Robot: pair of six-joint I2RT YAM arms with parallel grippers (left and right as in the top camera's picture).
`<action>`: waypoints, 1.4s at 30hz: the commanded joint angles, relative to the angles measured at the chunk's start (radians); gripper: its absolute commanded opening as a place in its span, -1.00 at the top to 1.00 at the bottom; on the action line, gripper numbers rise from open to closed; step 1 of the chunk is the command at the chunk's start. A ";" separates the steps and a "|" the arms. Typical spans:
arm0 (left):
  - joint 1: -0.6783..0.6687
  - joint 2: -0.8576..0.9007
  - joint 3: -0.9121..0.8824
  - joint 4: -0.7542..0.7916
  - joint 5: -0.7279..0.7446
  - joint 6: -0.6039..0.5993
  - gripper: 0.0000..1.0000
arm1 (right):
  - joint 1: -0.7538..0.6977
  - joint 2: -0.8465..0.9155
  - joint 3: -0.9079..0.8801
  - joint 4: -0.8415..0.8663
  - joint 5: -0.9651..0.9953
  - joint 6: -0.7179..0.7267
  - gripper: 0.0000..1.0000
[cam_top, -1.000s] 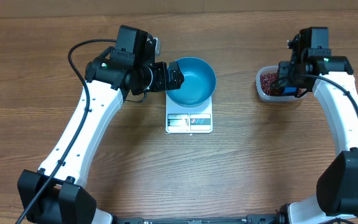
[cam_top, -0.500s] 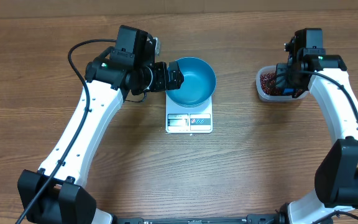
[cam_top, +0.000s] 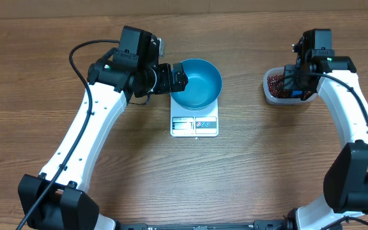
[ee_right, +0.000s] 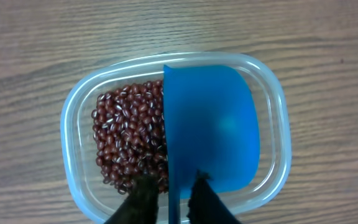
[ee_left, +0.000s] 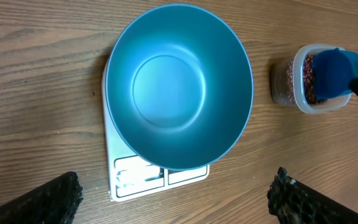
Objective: Scoop item into bowl and weigh 150g on scale
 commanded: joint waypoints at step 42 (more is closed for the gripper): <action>-0.001 -0.004 0.015 0.055 -0.014 0.083 -1.00 | -0.001 0.015 0.253 -0.216 0.033 -0.316 0.93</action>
